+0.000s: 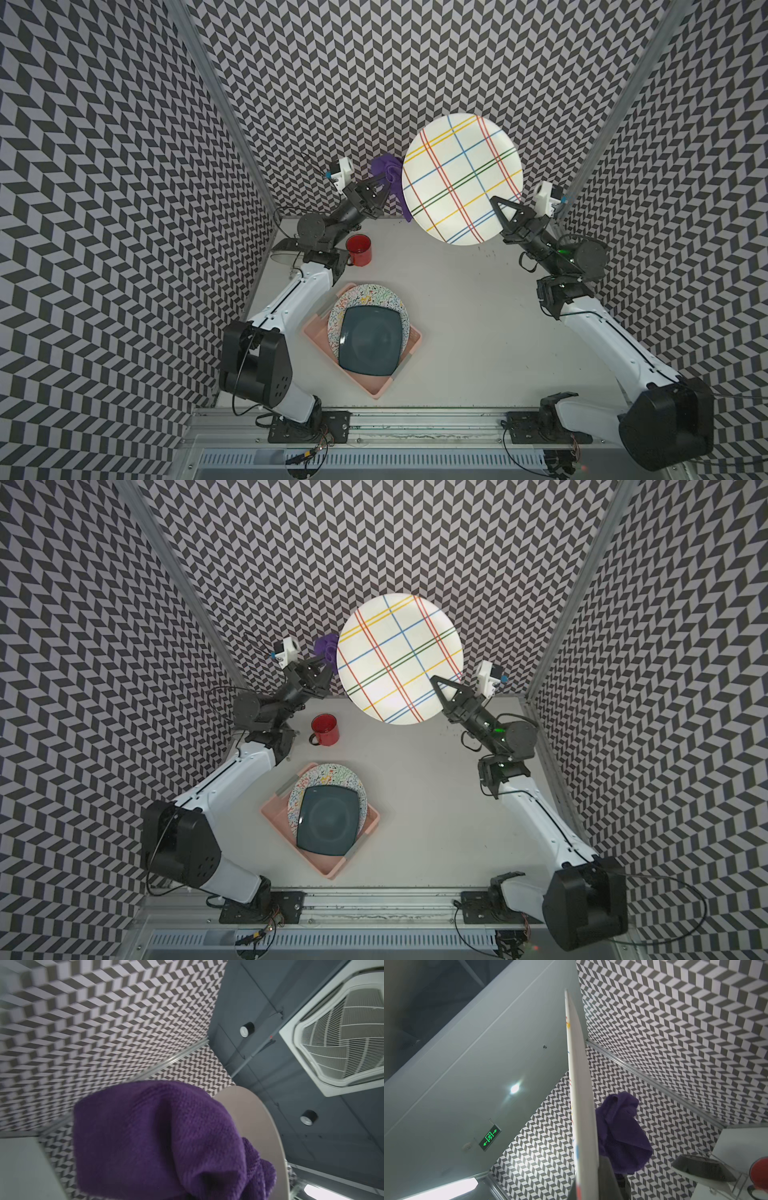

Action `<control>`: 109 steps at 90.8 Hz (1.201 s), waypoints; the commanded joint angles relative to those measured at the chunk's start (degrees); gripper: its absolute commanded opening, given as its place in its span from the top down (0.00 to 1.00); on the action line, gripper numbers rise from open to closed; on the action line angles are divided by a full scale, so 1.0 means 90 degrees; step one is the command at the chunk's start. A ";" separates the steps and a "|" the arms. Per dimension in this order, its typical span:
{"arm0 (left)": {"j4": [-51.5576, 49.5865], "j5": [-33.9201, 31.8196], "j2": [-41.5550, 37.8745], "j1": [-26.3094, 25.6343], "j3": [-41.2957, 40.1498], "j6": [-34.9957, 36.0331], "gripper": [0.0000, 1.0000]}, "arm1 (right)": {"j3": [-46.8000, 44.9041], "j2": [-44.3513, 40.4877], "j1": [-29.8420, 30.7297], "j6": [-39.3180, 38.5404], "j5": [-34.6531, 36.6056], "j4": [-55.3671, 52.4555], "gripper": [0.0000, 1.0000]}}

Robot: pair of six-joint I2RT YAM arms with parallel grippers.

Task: Wipe the wet plate dry
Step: Wipe the plate with towel.

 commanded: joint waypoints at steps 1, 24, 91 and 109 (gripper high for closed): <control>0.1750 -0.0103 0.0079 -0.0233 0.0670 -0.1256 1.00 | 0.0333 -0.0090 0.0337 -0.0327 -0.0235 -0.0180 1.00; 0.1219 0.0554 0.0130 -0.1313 0.0920 -0.0462 1.00 | 0.1171 0.0465 0.0921 -0.0526 0.0430 -0.0407 1.00; 0.1263 0.0508 -0.0377 -0.1899 0.0404 -0.0057 1.00 | 0.2531 0.1352 0.0306 -0.0048 0.0864 0.0012 1.00; -0.0592 0.0568 -0.1560 -0.1346 -0.0271 0.1657 1.00 | 0.1869 0.0724 -0.0680 -0.0190 0.0838 -0.0883 1.00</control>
